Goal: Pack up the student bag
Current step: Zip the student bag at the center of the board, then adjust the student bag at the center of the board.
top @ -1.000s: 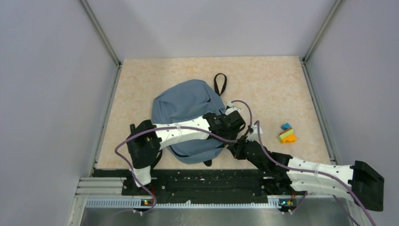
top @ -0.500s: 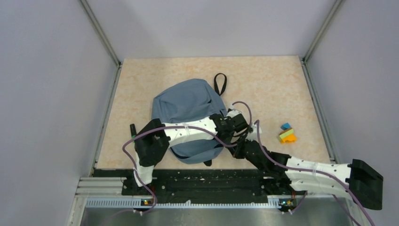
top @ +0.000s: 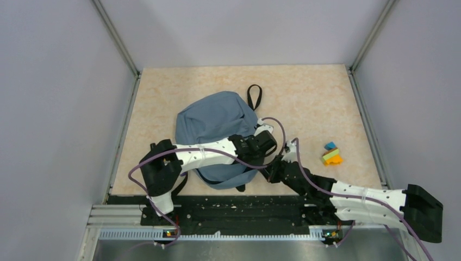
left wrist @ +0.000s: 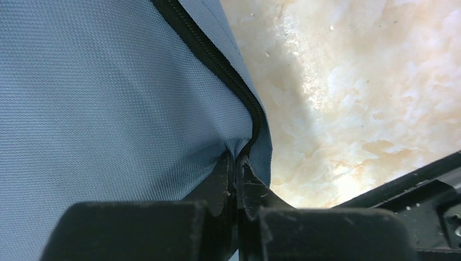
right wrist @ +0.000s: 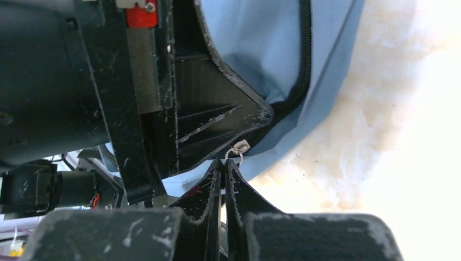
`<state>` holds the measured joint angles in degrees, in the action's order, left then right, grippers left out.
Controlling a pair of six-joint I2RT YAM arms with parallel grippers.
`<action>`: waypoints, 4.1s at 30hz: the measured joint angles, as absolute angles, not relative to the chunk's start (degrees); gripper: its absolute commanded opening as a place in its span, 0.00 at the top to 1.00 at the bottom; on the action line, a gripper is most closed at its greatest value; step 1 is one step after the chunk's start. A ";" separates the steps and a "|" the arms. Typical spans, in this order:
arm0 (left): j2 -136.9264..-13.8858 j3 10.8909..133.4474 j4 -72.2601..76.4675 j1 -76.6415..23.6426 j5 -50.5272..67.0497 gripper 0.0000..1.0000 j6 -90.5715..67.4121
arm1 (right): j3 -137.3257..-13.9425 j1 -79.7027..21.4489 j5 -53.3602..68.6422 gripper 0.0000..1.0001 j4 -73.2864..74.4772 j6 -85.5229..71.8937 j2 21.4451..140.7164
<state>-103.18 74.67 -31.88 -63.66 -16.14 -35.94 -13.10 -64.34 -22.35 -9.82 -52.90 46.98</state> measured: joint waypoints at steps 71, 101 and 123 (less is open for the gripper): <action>-94.87 76.58 5.17 -43.70 -6.24 0.17 -18.17 | -31.92 -54.46 -22.48 0.14 6.28 -35.53 50.11; -60.47 58.26 -15.86 -36.34 -8.62 0.12 -19.51 | -51.77 -35.83 -8.84 1.00 9.04 -20.51 74.32; -48.77 60.97 -20.25 -36.29 -7.27 0.11 -18.04 | -136.75 -35.05 12.93 1.00 25.26 23.64 113.89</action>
